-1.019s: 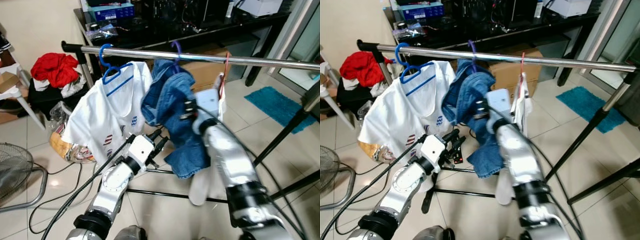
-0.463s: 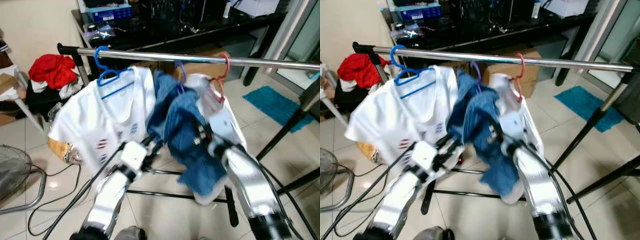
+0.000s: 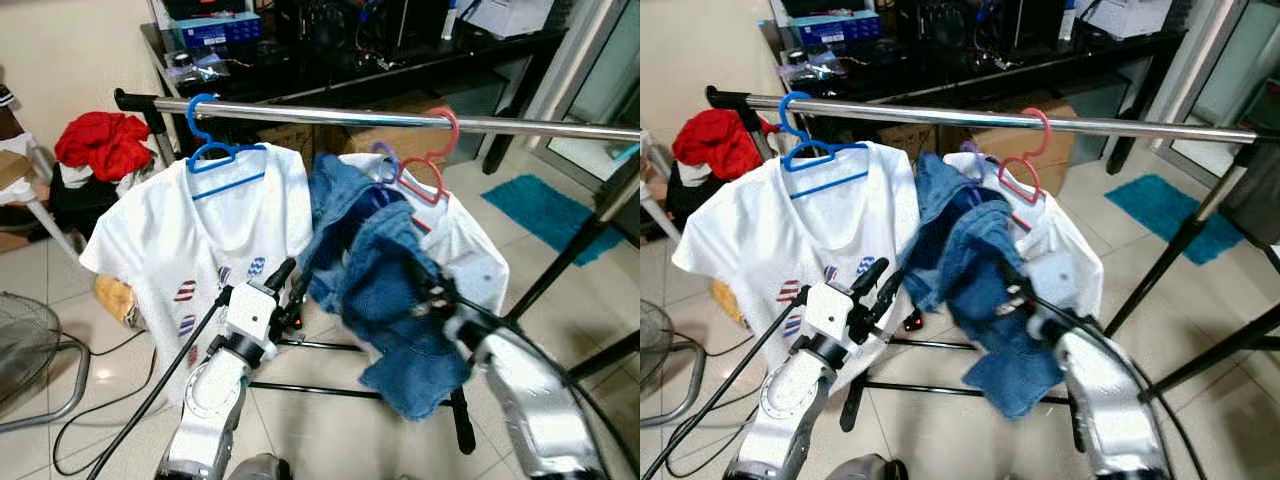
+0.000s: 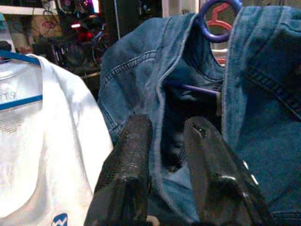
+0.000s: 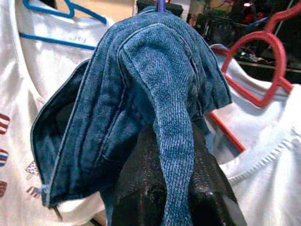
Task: Hang hanger
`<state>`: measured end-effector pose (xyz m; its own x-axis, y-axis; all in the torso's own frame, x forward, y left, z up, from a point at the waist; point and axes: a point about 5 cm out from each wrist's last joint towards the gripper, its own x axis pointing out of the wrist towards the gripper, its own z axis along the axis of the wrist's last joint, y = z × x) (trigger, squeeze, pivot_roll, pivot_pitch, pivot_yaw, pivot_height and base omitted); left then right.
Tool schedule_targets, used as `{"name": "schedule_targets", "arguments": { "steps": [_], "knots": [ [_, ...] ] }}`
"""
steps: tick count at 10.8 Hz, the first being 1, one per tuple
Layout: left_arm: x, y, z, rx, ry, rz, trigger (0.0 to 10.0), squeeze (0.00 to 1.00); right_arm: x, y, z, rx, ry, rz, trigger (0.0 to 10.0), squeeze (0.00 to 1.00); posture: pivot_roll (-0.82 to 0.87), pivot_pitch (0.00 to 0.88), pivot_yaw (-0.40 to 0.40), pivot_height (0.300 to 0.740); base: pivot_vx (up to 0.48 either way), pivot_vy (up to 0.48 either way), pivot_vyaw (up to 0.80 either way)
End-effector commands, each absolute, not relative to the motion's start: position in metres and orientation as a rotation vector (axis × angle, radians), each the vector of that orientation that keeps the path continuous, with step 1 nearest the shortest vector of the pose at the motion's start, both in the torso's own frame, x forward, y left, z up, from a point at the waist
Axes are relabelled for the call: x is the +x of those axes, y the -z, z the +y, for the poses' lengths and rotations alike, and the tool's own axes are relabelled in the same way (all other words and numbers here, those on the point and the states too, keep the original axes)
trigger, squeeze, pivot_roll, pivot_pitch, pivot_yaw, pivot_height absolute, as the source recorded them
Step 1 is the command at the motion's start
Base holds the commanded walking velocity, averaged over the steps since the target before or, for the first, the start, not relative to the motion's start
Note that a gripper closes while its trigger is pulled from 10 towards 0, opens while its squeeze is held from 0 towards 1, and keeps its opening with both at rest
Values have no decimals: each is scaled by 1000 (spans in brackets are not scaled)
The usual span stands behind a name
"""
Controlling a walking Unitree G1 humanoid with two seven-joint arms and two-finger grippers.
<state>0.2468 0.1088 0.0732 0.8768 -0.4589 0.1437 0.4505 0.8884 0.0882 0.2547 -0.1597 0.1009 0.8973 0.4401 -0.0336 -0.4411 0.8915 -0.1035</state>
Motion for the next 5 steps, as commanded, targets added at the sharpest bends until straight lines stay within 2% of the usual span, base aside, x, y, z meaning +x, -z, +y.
{"name": "schedule_targets", "arguments": {
  "steps": [1, 3, 5],
  "knots": [
    [243, -74, 109, 48, 463, -159, 10000, 0, 251, -113, -162, -89, -462, -66, 10000, 0, -16, 0, 18, 736, 0, 0, 0],
    [234, -73, 114, 38, 405, -149, 10000, 0, 238, -109, -164, -48, -480, -66, 10000, 0, -9, 0, 21, 736, 0, 0, 0],
    [228, -69, 121, 39, 375, -129, 10000, 0, 235, -109, -162, -18, -501, -84, 10000, 0, -12, 0, 27, 736, 0, 0, -794]
  ]
}}
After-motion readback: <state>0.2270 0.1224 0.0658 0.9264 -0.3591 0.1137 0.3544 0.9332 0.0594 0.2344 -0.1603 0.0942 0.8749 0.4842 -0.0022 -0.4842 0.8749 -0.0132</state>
